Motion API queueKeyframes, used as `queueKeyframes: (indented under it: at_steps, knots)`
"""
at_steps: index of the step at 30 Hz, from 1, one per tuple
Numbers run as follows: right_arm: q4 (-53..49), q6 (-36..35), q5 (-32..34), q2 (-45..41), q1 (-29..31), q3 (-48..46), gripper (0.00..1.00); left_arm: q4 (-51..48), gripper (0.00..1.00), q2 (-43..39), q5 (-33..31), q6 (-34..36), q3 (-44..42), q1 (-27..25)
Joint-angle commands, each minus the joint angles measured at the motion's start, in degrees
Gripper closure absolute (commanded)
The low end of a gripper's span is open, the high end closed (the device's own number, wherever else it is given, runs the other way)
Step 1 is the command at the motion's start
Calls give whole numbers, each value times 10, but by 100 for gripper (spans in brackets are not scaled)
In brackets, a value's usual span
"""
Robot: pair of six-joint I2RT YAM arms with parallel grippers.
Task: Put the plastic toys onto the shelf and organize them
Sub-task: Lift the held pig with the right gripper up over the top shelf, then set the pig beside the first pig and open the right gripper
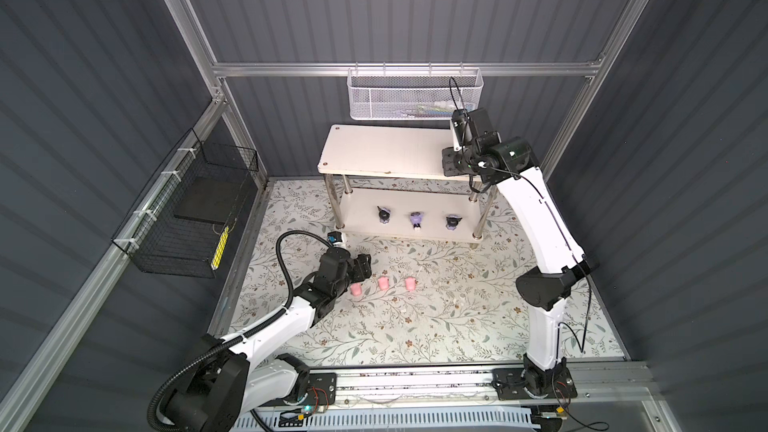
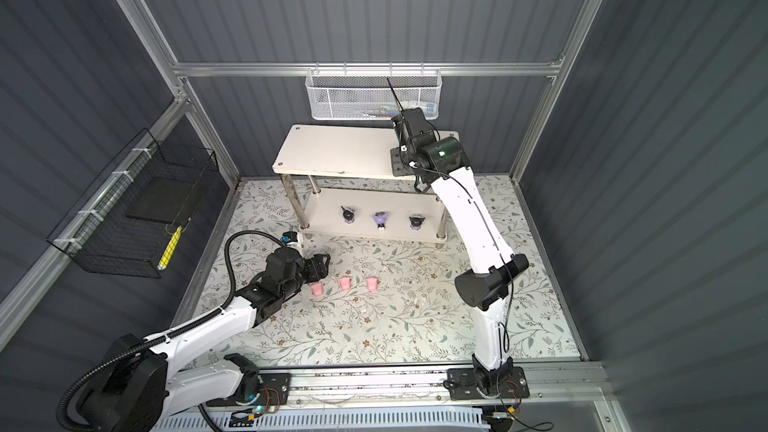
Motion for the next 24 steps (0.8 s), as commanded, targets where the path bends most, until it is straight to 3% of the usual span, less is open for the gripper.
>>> queueKeyframes:
  at_steps: [1, 16, 24]
  knots:
    - [-2, 2, -4, 3, -5, 16, 65, 2, 22, 3, -4, 0, -5, 3]
    - [0, 3, -11, 7, -9, 22, 60, 3, 22, 2, -3, -1, -8, 3]
    - [3, 3, -9, -3, -9, 29, 50, 3, 22, 2, -2, -2, -5, 3]
